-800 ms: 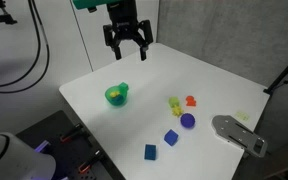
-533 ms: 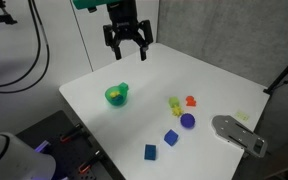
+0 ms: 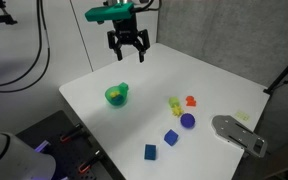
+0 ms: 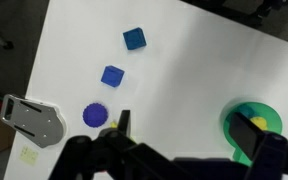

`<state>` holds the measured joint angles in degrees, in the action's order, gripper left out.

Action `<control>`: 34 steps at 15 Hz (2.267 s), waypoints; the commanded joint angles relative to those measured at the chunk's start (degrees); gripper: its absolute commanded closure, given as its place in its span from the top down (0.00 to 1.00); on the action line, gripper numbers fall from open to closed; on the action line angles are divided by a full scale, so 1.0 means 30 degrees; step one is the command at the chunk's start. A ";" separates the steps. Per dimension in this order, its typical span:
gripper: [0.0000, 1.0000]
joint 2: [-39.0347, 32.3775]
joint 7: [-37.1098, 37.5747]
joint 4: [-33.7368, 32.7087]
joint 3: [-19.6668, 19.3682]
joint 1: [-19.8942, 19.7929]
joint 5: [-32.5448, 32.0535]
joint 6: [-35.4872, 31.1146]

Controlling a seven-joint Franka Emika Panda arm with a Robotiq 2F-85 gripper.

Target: Remove the yellow toy from the green bowl and put it on the table

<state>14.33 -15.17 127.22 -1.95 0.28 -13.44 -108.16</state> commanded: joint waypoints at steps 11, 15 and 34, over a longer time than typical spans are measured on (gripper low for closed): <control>1.00 -0.7216 0.3073 0.0194 0.2312 0.1878 0.2955 -0.9508; 1.00 -0.9466 0.4457 0.0814 0.2895 0.2618 0.2753 -1.1787; 1.00 -1.6387 0.5442 0.0749 0.2350 0.5103 0.2157 -1.9635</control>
<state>-34.03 0.87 130.09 6.54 13.99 -5.58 -164.84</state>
